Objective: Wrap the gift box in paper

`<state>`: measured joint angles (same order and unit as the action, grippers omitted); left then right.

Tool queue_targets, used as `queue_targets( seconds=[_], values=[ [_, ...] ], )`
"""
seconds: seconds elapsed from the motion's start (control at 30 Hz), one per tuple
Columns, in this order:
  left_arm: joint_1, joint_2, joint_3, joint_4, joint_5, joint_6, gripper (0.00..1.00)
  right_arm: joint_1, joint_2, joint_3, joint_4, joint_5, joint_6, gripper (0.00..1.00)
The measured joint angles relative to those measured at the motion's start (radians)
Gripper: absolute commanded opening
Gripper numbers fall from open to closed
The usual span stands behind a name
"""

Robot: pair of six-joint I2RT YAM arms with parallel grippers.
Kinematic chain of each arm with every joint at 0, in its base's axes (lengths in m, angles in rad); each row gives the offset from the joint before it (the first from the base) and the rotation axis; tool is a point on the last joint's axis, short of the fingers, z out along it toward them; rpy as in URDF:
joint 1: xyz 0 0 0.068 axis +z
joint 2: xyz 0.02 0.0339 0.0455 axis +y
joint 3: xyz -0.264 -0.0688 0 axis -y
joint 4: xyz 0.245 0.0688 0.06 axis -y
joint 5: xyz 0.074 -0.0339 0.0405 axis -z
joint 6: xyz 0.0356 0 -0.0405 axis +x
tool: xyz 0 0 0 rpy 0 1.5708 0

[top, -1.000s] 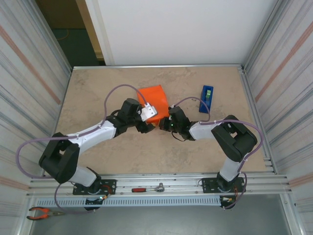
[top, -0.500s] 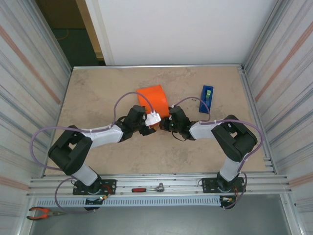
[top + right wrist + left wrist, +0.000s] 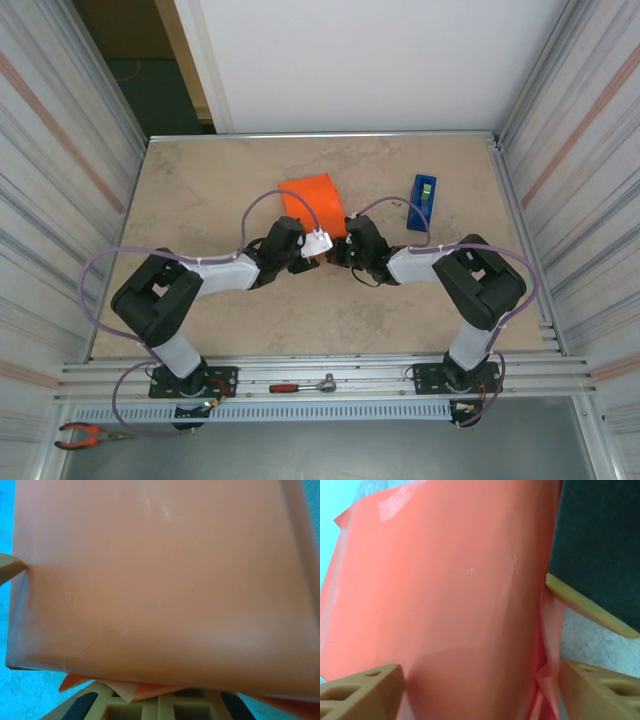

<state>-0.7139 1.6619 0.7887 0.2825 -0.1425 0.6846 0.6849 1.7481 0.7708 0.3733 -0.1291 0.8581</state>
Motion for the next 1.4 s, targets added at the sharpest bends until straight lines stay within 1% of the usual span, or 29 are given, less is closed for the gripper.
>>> queue_targets(
  seconds=[0.13, 0.23, 0.4, 0.47, 0.57, 0.6, 0.67, 0.8, 0.87, 0.93, 1.03, 1.1, 1.2, 1.3, 1.4],
  values=[
    [0.000, 0.008, 0.031, -0.032, 0.000, -0.002, 0.61, 0.000, 0.000, 0.000, 0.000, 0.000, 0.000, 0.00],
    [0.000, 0.008, 0.047, -0.054, 0.004, -0.002, 0.55, -0.001, 0.000, 0.000, -0.004, 0.000, 0.000, 0.00],
    [0.000, 0.010, 0.066, -0.086, 0.010, -0.004, 0.54, -0.011, -0.014, -0.005, -0.018, -0.001, 0.000, 0.00],
    [0.000, 0.011, 0.072, -0.098, 0.010, -0.005, 0.55, -0.025, -0.049, -0.027, -0.025, -0.002, 0.000, 0.00],
    [0.000, 0.012, 0.077, -0.107, 0.010, -0.007, 0.55, -0.063, -0.143, -0.082, -0.058, -0.001, -0.003, 0.00],
    [0.000, 0.012, 0.079, -0.108, 0.010, -0.007, 0.55, -0.081, -0.184, -0.103, -0.076, -0.001, -0.004, 0.01],
    [0.000, 0.013, 0.082, -0.115, 0.010, -0.008, 0.55, -0.126, -0.267, -0.138, -0.120, -0.002, -0.007, 0.15],
    [0.000, 0.016, 0.092, -0.129, 0.010, -0.008, 0.55, -0.261, -0.425, -0.181, -0.227, -0.022, -0.040, 0.53],
    [0.000, 0.017, 0.093, -0.131, 0.010, -0.008, 0.55, -0.356, -0.489, -0.183, -0.281, -0.049, -0.063, 0.62],
    [0.000, 0.018, 0.094, -0.131, 0.010, -0.008, 0.55, -0.458, -0.529, -0.175, -0.328, -0.090, -0.085, 0.65],
    [0.000, 0.018, 0.096, -0.135, 0.010, -0.008, 0.55, -0.634, -0.529, -0.130, -0.395, -0.180, -0.109, 0.66],
    [0.000, 0.018, 0.098, -0.139, 0.010, -0.008, 0.55, -0.761, -0.491, -0.076, -0.423, -0.261, -0.111, 0.67],
    [-0.002, 0.024, 0.107, -0.145, 0.008, -0.008, 0.55, -0.892, -0.400, 0.009, -0.428, -0.370, -0.107, 0.67],
    [-0.002, 0.026, 0.109, -0.146, 0.006, -0.008, 0.55, -0.962, -0.288, 0.092, -0.423, -0.465, -0.098, 0.67],
    [-0.002, 0.027, 0.111, -0.149, 0.006, -0.008, 0.55, -0.980, -0.195, 0.125, -0.380, -0.526, -0.067, 0.64]
  ],
)
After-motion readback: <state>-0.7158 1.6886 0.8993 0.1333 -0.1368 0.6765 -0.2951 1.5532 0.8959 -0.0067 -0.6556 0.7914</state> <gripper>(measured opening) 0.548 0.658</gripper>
